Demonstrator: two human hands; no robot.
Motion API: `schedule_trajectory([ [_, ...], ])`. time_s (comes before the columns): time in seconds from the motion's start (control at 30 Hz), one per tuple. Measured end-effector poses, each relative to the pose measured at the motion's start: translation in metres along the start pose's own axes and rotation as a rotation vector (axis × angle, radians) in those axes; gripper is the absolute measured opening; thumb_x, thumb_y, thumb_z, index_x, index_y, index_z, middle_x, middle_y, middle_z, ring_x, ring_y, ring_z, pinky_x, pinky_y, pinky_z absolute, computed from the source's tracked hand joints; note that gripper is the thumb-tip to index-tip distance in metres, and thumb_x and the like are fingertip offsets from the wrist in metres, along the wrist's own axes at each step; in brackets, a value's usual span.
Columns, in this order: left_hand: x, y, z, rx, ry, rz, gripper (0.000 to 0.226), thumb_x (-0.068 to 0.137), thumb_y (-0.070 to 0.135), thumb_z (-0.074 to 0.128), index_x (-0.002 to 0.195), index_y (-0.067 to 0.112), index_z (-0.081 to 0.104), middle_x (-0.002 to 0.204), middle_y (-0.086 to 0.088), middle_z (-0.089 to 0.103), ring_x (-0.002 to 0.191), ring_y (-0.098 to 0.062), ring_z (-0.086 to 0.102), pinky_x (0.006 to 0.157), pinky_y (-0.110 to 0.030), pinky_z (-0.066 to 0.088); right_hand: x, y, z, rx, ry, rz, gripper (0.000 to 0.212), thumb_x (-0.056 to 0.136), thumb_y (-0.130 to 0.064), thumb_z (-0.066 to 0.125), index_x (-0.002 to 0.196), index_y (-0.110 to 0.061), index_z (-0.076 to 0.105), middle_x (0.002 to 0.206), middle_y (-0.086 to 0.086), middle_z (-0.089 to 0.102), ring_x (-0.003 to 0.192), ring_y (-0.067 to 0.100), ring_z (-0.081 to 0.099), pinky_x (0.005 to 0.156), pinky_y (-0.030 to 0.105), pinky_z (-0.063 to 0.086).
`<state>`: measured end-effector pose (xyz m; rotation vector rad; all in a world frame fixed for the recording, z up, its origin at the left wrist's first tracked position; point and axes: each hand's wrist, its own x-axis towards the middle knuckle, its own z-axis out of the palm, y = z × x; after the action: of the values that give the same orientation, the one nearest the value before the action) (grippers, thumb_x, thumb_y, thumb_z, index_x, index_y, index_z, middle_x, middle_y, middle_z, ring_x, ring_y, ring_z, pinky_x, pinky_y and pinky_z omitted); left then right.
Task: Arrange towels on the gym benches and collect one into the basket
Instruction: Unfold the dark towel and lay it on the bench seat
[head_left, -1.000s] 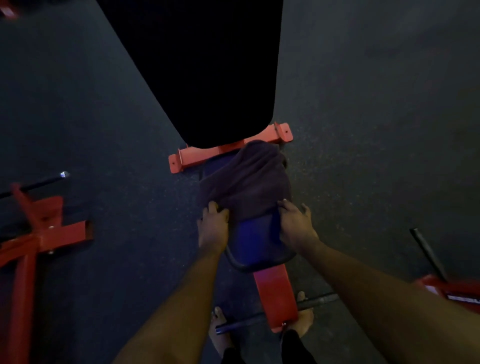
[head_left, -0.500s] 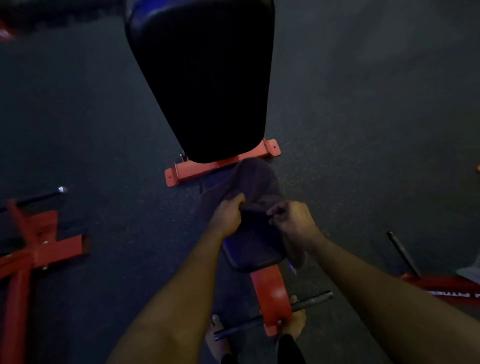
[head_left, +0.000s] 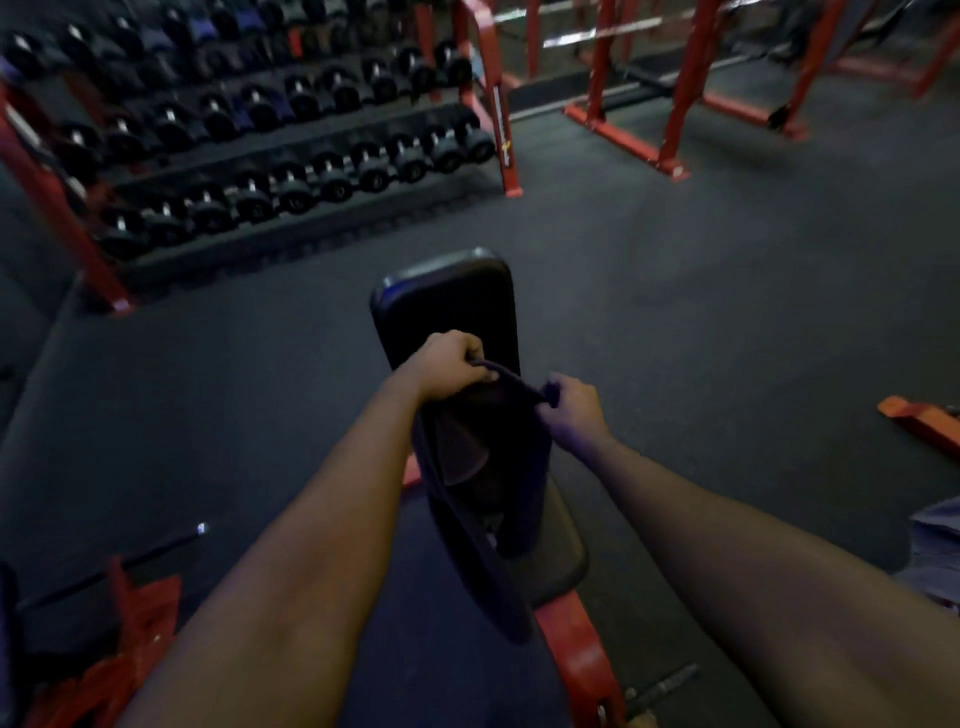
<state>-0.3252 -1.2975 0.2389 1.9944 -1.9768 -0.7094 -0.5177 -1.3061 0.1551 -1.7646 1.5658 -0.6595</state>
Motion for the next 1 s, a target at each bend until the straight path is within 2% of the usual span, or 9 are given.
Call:
schedule_trajectory([
  [0.1, -0.018, 0.01, -0.047, 0.03, -0.034, 0.025, 0.031, 0.09, 0.04, 0.063, 0.072, 0.014, 0.059, 0.077, -0.003, 0.06, 0.076, -0.019, 0.058, 0.066, -0.031, 0.043, 0.0, -0.022, -0.033, 0.017, 0.113, -0.012, 0.013, 0.079, -0.002, 0.052, 0.089, -0.011, 0.05, 0.087, 0.011, 0.062, 0.079, 0.029, 0.057, 0.068, 0.028, 0.039],
  [0.2, -0.03, 0.026, -0.073, 0.025, 0.067, 0.03, 0.026, 0.098, 0.033, 0.052, 0.091, 0.011, 0.065, 0.098, -0.01, 0.065, 0.096, -0.027, 0.061, 0.078, -0.032, 0.044, -0.009, -0.04, -0.055, -0.082, 0.246, -0.177, 0.022, 0.065, -0.007, 0.056, 0.08, -0.02, 0.046, 0.085, 0.005, 0.053, 0.083, 0.033, 0.055, 0.069, 0.034, 0.042],
  [0.37, -0.038, 0.07, -0.097, -0.018, 0.279, -0.02, 0.031, 0.101, 0.024, 0.045, 0.12, 0.0, 0.05, 0.127, -0.025, 0.057, 0.119, -0.037, 0.053, 0.096, -0.038, 0.043, -0.049, -0.093, -0.04, -0.016, -0.086, -0.557, 0.037, 0.065, -0.031, 0.081, 0.095, -0.017, 0.066, 0.092, 0.003, 0.057, 0.086, 0.012, 0.057, 0.074, 0.025, 0.045],
  [0.57, -0.053, 0.089, -0.135, 0.018, 0.444, -0.117, 0.034, 0.101, 0.02, 0.043, 0.126, -0.001, 0.041, 0.128, -0.029, 0.053, 0.118, -0.042, 0.053, 0.095, -0.042, 0.044, -0.059, -0.126, -0.056, 0.194, 0.031, -0.585, 0.012, 0.077, -0.021, 0.068, 0.087, -0.018, 0.073, 0.08, -0.015, 0.065, 0.077, -0.002, 0.059, 0.071, 0.023, 0.049],
  [0.7, -0.066, 0.082, -0.148, 0.173, 0.518, -0.149, 0.037, 0.094, 0.026, 0.053, 0.127, 0.009, 0.046, 0.123, -0.019, 0.058, 0.114, -0.037, 0.056, 0.093, -0.043, 0.049, -0.057, -0.149, -0.092, 0.216, 0.119, -0.567, 0.014, 0.081, -0.005, 0.062, 0.074, -0.017, 0.064, 0.073, -0.006, 0.064, 0.066, -0.003, 0.055, 0.067, 0.02, 0.043],
  [0.77, -0.075, 0.087, -0.146, 0.056, 0.475, -0.049, 0.023, 0.086, 0.015, 0.056, 0.109, 0.015, 0.056, 0.106, -0.01, 0.061, 0.1, -0.028, 0.06, 0.079, -0.035, 0.052, -0.051, -0.158, -0.102, 0.23, 0.182, -0.512, 0.007, 0.083, -0.007, 0.059, 0.077, -0.01, 0.061, 0.072, 0.007, 0.063, 0.066, 0.011, 0.054, 0.065, 0.025, 0.04],
  [0.87, -0.096, 0.107, -0.128, -0.302, 0.171, 0.045, 0.016, 0.087, 0.002, 0.053, 0.101, 0.01, 0.054, 0.08, -0.007, 0.061, 0.064, -0.019, 0.061, 0.052, -0.027, 0.047, -0.042, -0.171, -0.112, 0.169, 0.201, -0.481, 0.002, 0.089, -0.009, 0.056, 0.087, -0.008, 0.056, 0.078, 0.012, 0.063, 0.074, 0.026, 0.057, 0.066, 0.031, 0.04],
  [0.93, -0.104, 0.115, -0.11, -0.396, 0.019, 0.051, 0.027, 0.088, 0.007, 0.06, 0.111, 0.009, 0.048, 0.086, -0.009, 0.063, 0.069, -0.019, 0.066, 0.052, -0.028, 0.052, -0.04, -0.178, -0.121, 0.132, 0.209, -0.494, 0.002, 0.089, -0.009, 0.058, 0.089, -0.009, 0.057, 0.081, 0.01, 0.065, 0.077, 0.027, 0.06, 0.068, 0.031, 0.042],
  [1.0, -0.102, 0.117, -0.092, -0.46, 0.042, 0.106, 0.044, 0.081, 0.019, 0.073, 0.117, 0.016, 0.048, 0.098, -0.004, 0.067, 0.086, -0.019, 0.067, 0.061, -0.029, 0.055, -0.04, -0.179, -0.13, 0.106, 0.22, -0.506, 0.004, 0.088, -0.012, 0.063, 0.085, -0.013, 0.06, 0.083, 0.008, 0.069, 0.077, 0.023, 0.063, 0.069, 0.028, 0.045],
])
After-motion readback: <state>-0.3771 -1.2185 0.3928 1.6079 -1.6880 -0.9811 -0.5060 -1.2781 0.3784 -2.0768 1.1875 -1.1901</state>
